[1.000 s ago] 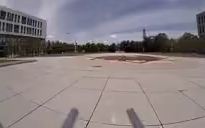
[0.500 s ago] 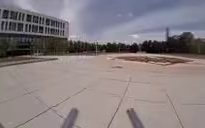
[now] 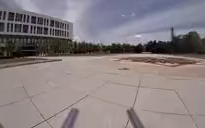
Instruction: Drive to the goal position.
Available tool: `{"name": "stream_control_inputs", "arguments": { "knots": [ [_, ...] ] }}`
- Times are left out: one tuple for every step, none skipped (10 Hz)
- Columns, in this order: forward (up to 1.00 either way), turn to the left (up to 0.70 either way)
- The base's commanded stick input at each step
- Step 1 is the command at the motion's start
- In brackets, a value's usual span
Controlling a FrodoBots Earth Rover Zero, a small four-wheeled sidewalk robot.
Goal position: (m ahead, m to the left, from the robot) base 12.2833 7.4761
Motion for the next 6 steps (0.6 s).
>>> {"name": "stream_control_inputs", "arguments": {
  "knots": [
    [0.5,0.0],
    [0.5,0.0],
    [0.5,0.0],
    [0.5,0.0],
    [0.5,0.0],
    [0.5,0.0]
  ]
}}
